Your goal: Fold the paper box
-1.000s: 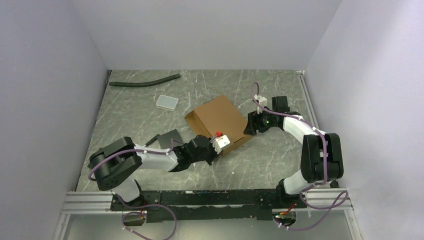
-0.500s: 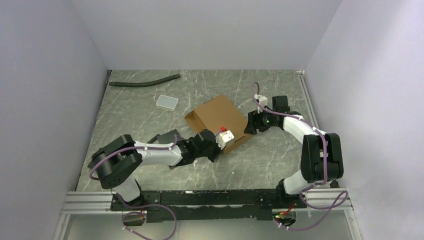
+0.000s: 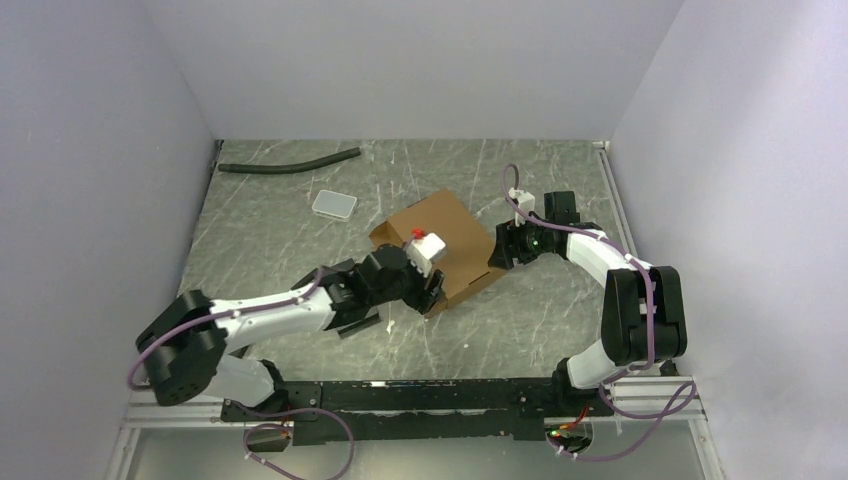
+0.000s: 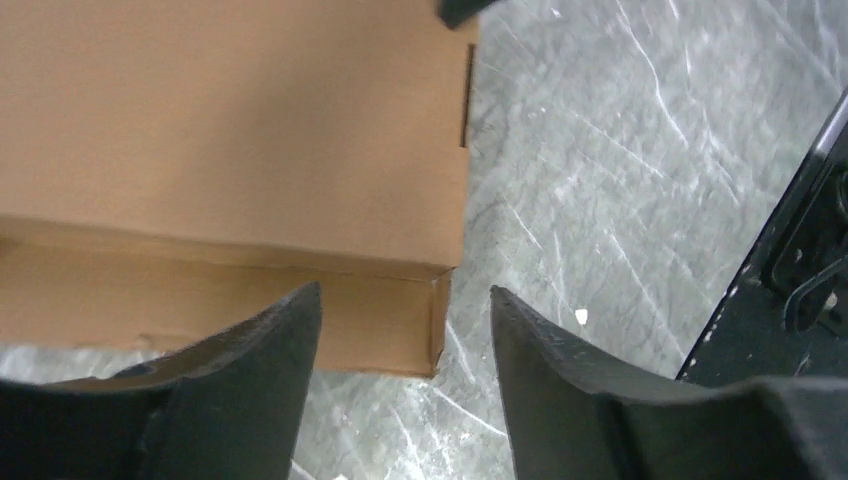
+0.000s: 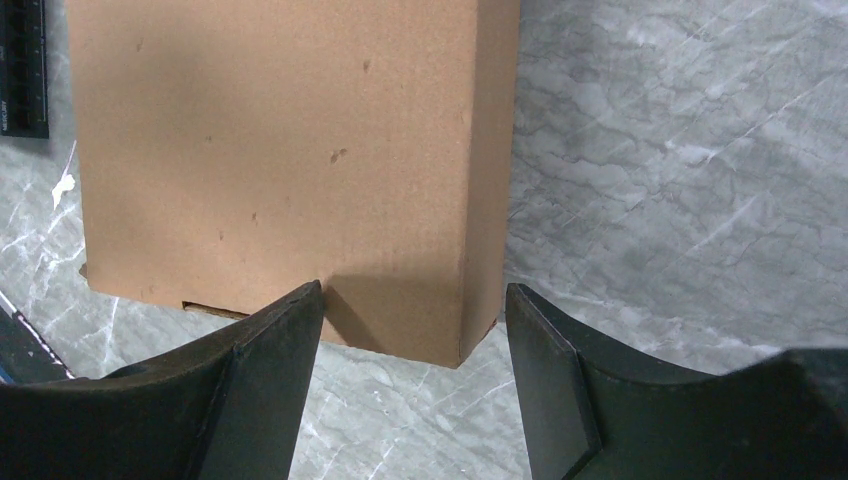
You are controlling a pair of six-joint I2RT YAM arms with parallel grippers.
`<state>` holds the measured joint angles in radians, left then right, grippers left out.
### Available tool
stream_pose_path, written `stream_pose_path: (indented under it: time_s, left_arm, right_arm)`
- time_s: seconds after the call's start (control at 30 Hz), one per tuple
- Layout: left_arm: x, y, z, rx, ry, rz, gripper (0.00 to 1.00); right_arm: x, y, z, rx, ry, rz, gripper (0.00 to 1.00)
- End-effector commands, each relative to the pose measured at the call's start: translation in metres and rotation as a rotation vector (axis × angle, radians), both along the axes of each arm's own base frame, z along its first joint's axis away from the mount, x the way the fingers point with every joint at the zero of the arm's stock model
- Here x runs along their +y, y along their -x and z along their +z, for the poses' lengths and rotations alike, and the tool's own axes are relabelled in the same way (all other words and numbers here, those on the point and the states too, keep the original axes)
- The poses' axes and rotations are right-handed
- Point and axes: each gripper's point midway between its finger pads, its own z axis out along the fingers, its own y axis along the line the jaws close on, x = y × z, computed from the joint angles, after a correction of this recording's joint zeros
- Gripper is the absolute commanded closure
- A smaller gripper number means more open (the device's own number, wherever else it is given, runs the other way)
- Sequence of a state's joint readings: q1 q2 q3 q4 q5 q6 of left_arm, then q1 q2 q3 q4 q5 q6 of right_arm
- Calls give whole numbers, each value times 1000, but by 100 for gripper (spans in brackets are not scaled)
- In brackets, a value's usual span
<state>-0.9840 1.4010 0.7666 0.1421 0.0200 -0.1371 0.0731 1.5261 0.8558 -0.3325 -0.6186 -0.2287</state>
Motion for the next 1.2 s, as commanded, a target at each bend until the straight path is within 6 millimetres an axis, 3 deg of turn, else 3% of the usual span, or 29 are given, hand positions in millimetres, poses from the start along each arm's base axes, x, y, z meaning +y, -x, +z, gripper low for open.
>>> stream_pose_path:
  time_s: [0.0,0.17,0.33,0.4,0.87,1.17]
  left_arm:
    - [40,-13,16,150,155,294,26]
    - [83,-14,1,443,382,516,15]
    - [94,-13,-17,535,441,607,1]
    - [95,-18,-24,548,440,634,1]
    - [98,-91,-36,612,663,633,0]
    - [108,-143,-75,686,720,665,1]
  right_arm:
    - [-7,-1,-12,13,66,2,30]
    - [-6,-1,-13,13,67,8,30]
    - [-5,-1,-14,16,72,12,30]
    - [-5,-1,-14,16,71,12,31]
    - [-3,0,-13,17,68,19,30]
    - [-3,1,-15,18,75,24,30]
